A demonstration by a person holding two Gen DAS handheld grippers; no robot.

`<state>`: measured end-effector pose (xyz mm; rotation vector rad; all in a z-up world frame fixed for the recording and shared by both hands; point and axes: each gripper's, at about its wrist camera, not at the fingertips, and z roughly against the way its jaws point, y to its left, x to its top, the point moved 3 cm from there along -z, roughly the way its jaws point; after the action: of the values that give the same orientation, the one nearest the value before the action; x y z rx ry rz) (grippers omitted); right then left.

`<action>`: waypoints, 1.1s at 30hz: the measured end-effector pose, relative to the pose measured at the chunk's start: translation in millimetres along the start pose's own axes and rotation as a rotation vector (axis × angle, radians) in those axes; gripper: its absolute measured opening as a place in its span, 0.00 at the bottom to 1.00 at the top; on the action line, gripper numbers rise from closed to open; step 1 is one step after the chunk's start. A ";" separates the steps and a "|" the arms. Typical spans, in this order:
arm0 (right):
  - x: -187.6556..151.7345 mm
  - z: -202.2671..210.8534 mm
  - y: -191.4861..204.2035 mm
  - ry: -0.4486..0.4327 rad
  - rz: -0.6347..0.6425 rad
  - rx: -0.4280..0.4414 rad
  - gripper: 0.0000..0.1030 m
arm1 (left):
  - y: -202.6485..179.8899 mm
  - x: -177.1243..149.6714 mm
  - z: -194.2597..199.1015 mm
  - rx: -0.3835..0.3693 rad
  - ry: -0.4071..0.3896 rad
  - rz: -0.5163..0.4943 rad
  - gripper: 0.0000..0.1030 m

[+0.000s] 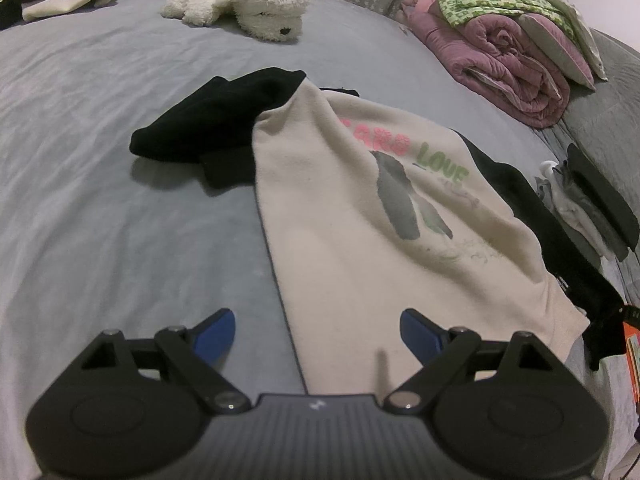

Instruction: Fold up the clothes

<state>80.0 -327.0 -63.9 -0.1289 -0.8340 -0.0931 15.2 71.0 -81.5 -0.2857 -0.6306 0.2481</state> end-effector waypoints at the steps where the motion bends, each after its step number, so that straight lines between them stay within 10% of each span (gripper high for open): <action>1: 1.7 -4.4 -5.1 -0.001 -0.010 -0.016 0.07 | 0.0 0.0 0.1 0.000 0.000 0.000 0.87; 8: -3.2 -35.6 -28.3 0.054 -0.095 -0.061 0.11 | 2.6 0.6 0.6 -0.005 0.004 0.008 0.84; 14: -0.1 -13.9 -20.9 0.012 -0.100 -0.007 0.46 | 4.4 -0.2 3.8 -0.021 0.021 0.019 0.80; 22: -1.2 16.9 1.8 0.040 -0.125 0.249 0.46 | 3.4 -9.9 8.4 -0.044 0.070 0.009 0.76; 33: -21.1 -16.9 20.0 0.232 -0.191 0.359 0.46 | 11.0 -22.1 10.6 -0.167 0.176 0.096 0.75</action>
<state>81.0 -309.1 -92.3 0.2954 -0.6183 -0.1339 -10.0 76.4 -89.0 -0.4936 -0.4648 0.2595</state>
